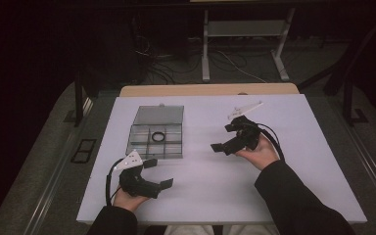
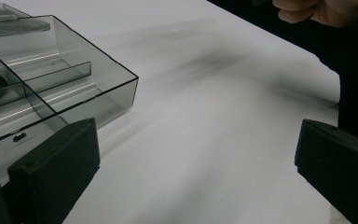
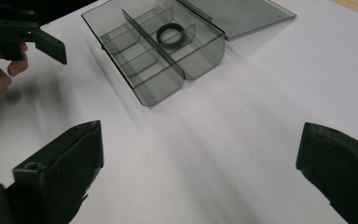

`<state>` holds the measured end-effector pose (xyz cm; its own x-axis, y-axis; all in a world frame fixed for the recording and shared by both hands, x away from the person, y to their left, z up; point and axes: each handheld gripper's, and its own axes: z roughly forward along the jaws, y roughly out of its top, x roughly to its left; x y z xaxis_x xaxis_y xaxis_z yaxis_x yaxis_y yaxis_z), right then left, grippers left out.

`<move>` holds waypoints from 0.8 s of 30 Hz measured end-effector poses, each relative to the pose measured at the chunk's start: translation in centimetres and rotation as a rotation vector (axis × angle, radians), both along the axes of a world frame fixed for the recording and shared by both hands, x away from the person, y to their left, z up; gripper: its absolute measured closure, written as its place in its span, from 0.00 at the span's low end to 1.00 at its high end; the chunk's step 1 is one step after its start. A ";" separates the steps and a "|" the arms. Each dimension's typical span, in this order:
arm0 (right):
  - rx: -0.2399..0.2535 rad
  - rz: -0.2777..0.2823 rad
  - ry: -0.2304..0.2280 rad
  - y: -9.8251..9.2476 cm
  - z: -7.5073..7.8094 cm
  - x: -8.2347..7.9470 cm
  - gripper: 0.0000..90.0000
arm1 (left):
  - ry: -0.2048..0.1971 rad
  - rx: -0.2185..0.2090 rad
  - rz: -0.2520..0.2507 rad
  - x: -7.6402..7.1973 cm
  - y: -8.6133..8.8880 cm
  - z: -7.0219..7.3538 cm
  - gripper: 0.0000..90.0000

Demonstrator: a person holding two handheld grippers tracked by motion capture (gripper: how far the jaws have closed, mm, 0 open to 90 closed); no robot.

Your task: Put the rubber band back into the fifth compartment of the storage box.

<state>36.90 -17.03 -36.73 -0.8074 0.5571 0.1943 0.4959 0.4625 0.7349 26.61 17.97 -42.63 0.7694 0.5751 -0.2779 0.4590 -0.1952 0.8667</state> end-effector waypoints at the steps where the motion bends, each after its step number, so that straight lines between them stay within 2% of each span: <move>1: 0.002 -0.005 0.004 -0.4 -0.1 -0.2 0.00 | 0.000 0.000 0.001 0.0 0.0 0.0 0.00; 13: 0.007 -0.047 0.000 -4.1 -0.8 -2.8 0.00 | -0.001 0.003 -0.002 0.0 0.0 0.0 0.00; 21: 0.036 -0.073 -0.002 -6.2 -1.1 -4.7 0.00 | 0.000 0.005 -0.006 0.0 -0.1 0.0 0.00; 24: 0.031 -0.086 0.002 -7.0 -1.4 -5.3 0.00 | 0.001 0.006 -0.002 0.0 0.0 0.0 0.00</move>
<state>31.56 -24.00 -38.17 -0.7568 0.6176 0.2142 0.5340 0.3951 0.7475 26.60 17.95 -42.65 0.7703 0.5753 -0.2753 0.4598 -0.2018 0.8648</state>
